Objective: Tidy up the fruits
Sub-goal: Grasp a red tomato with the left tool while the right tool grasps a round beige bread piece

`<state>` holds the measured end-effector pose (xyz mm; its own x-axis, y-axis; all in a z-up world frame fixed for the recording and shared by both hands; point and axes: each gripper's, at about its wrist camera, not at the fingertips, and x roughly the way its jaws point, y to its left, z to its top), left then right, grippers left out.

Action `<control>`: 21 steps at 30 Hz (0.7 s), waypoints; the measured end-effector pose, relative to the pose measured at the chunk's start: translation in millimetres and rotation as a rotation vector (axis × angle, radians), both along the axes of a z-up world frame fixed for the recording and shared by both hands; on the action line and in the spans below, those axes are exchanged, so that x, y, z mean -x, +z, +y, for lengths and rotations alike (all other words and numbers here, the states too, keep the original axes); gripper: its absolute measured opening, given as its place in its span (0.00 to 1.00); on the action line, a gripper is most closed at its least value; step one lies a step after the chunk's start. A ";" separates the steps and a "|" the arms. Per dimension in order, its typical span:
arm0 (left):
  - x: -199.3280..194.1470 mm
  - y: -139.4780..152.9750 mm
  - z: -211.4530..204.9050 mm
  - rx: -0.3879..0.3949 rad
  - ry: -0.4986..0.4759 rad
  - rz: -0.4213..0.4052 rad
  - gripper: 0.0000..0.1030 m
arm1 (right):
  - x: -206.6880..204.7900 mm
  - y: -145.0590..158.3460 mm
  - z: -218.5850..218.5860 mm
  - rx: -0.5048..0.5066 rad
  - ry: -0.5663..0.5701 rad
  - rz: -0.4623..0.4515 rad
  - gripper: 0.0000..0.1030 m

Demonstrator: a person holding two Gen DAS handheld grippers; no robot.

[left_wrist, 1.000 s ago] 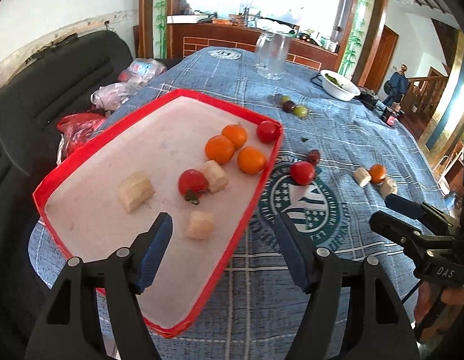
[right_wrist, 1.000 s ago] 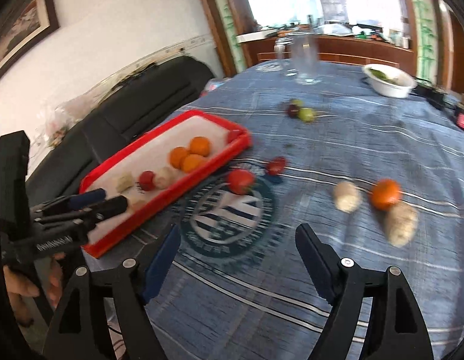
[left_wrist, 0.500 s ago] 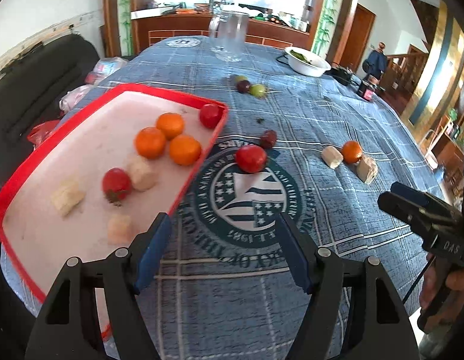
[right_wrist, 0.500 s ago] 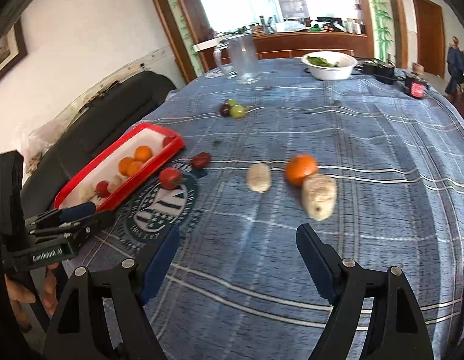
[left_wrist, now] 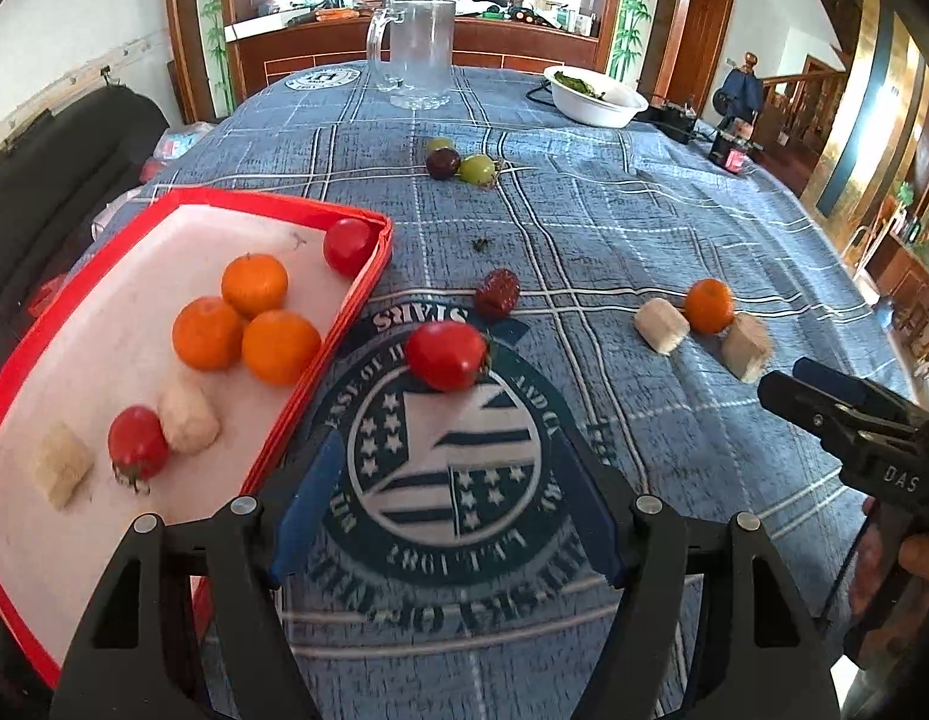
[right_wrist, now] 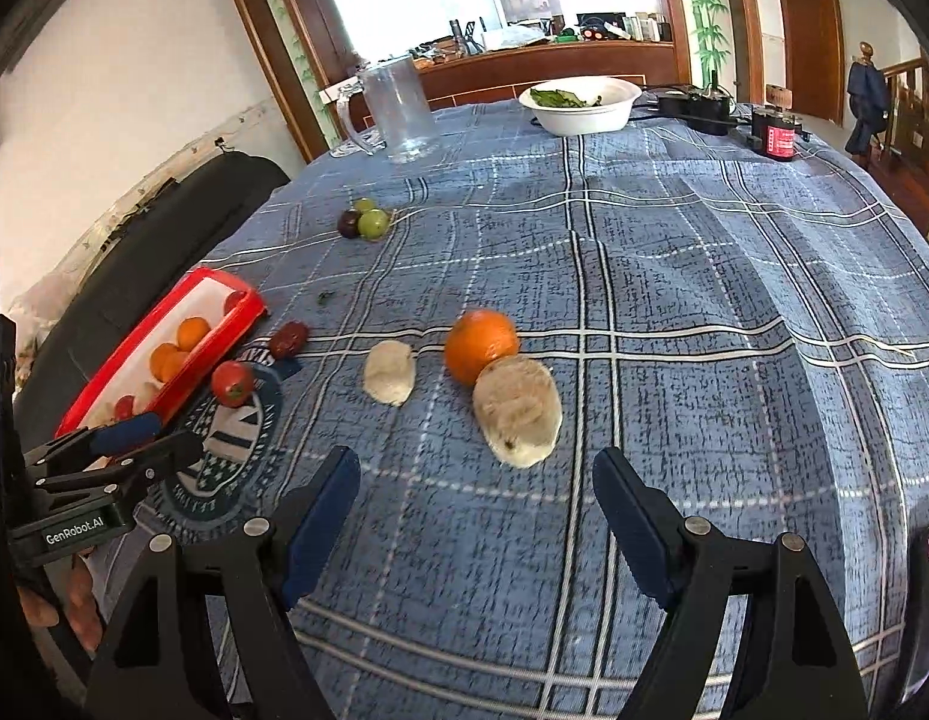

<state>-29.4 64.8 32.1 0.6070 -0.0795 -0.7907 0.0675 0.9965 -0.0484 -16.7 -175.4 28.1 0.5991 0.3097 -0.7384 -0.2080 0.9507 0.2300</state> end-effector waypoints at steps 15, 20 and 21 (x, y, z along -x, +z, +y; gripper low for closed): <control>-43.7 -14.5 -20.2 -0.077 -0.012 0.029 0.52 | -29.1 -9.8 -1.9 0.031 0.000 0.028 0.68; -53.8 -22.2 -18.3 -0.083 0.008 0.042 0.47 | -36.5 -14.3 -1.8 0.027 0.004 0.056 0.62; -53.9 -22.7 -17.9 -0.092 0.012 0.037 0.46 | -37.7 -15.5 -2.1 0.026 0.000 0.062 0.61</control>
<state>24.4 47.0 9.4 0.5776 0.0012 -0.8163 0.0557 0.9976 0.0408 21.1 -177.5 12.7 0.5516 0.2903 -0.7819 -0.1944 0.9564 0.2180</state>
